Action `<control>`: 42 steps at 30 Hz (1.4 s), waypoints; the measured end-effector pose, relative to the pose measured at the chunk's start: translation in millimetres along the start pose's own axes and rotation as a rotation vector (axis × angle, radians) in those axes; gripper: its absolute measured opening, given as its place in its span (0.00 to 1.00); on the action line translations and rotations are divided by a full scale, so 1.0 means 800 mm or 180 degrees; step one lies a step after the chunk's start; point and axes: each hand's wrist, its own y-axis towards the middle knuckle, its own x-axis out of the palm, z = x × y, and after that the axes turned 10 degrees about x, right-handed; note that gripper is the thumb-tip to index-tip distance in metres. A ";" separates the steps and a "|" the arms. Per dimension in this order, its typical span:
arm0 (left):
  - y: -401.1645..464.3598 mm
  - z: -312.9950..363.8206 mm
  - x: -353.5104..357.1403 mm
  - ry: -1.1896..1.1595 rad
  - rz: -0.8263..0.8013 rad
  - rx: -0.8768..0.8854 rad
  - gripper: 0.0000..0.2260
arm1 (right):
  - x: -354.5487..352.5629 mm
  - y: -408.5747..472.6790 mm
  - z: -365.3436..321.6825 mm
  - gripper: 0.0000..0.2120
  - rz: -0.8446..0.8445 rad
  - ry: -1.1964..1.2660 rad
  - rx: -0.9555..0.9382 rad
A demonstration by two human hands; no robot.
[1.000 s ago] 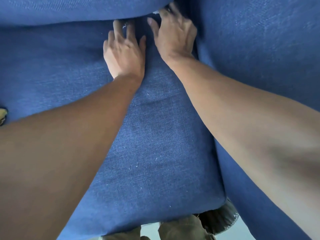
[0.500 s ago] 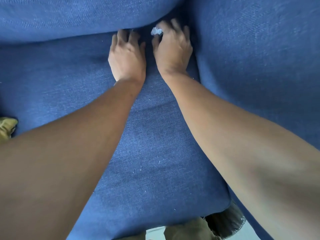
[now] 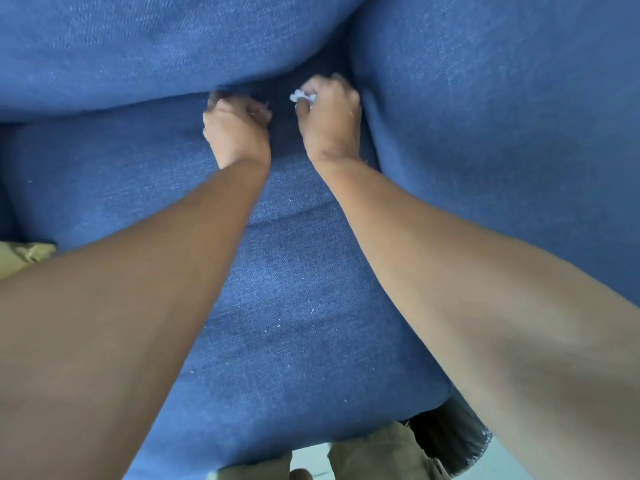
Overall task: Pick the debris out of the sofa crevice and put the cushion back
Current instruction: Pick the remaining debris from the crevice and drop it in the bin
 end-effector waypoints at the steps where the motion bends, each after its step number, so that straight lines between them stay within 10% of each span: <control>1: -0.007 -0.001 -0.007 -0.0056 -0.0071 -0.0001 0.07 | -0.005 -0.009 0.001 0.05 -0.0005 0.0141 0.0071; 21: -0.286 0.033 -0.262 -0.0652 -0.0799 -0.0070 0.04 | -0.243 -0.303 -0.036 0.04 -0.0326 0.1162 0.1313; 42: -0.544 0.194 -0.370 -0.0382 -0.2030 0.1461 0.06 | -0.510 -0.605 0.078 0.03 0.0789 0.1453 0.2245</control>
